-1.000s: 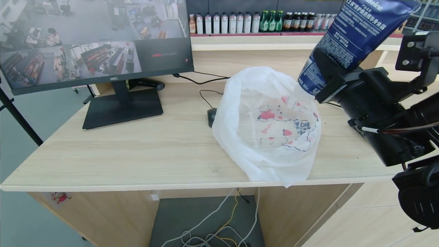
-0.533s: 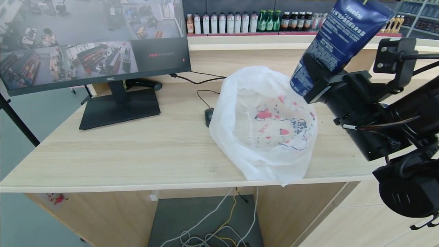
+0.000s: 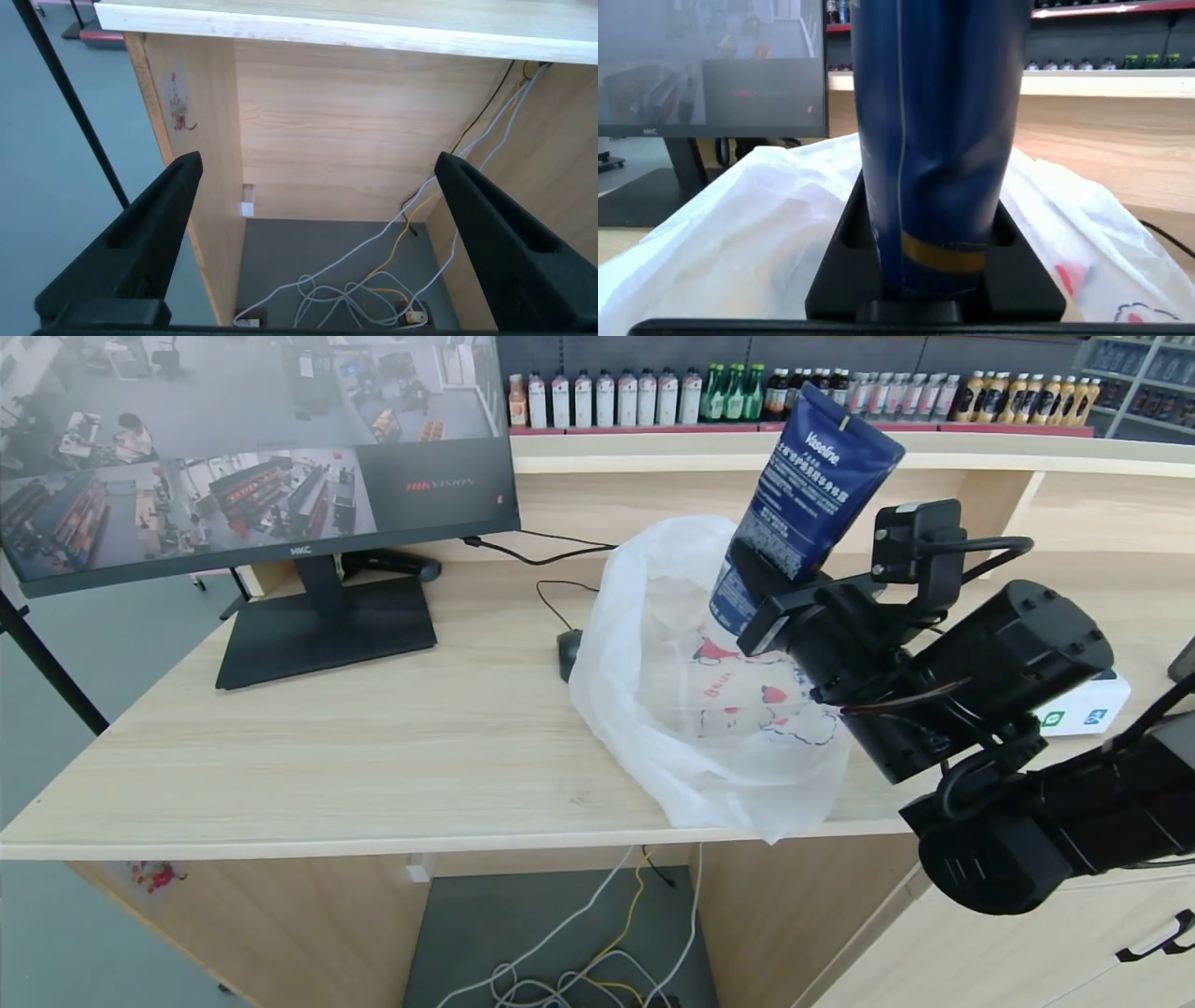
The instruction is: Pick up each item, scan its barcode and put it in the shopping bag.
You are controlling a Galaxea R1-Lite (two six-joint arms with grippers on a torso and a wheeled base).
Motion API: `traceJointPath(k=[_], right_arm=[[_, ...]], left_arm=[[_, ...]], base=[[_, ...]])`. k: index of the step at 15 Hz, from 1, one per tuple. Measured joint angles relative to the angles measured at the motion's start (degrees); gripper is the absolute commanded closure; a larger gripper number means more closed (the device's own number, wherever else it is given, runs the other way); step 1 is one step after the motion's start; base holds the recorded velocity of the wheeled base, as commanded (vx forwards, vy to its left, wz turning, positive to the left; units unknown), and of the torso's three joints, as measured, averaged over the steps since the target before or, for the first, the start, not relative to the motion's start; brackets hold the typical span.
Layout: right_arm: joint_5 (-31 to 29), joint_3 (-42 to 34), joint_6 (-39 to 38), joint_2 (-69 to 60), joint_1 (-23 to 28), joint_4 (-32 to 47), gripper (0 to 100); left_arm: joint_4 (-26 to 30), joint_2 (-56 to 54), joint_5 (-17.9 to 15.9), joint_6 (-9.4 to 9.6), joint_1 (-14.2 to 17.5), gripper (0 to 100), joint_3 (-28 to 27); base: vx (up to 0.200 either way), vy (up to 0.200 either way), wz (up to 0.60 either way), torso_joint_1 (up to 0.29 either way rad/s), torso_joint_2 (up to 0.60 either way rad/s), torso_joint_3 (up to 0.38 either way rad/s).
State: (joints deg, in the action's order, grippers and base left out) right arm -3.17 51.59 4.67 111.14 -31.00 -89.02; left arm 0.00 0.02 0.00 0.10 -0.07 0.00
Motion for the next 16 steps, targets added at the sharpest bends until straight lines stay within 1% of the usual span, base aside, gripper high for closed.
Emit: traceJointPath(k=[6, 16], right_arm=[[-0.05, 2.79, -0.11, 5.71, -1.02, 0.11, 100], [-0.16, 2.73, -0.21, 10.06, -0.44, -0.22, 100]], left_arm=[[0.00, 0.00, 0.00, 0.01, 0.05, 0, 0.00], [0.00, 0.00, 0.00, 0.01, 0.02, 0, 0.00]], base=[[0.000, 0.000, 0.00, 0.000, 0.00, 0.000], [0.000, 0.000, 0.00, 0.000, 0.00, 0.000]])
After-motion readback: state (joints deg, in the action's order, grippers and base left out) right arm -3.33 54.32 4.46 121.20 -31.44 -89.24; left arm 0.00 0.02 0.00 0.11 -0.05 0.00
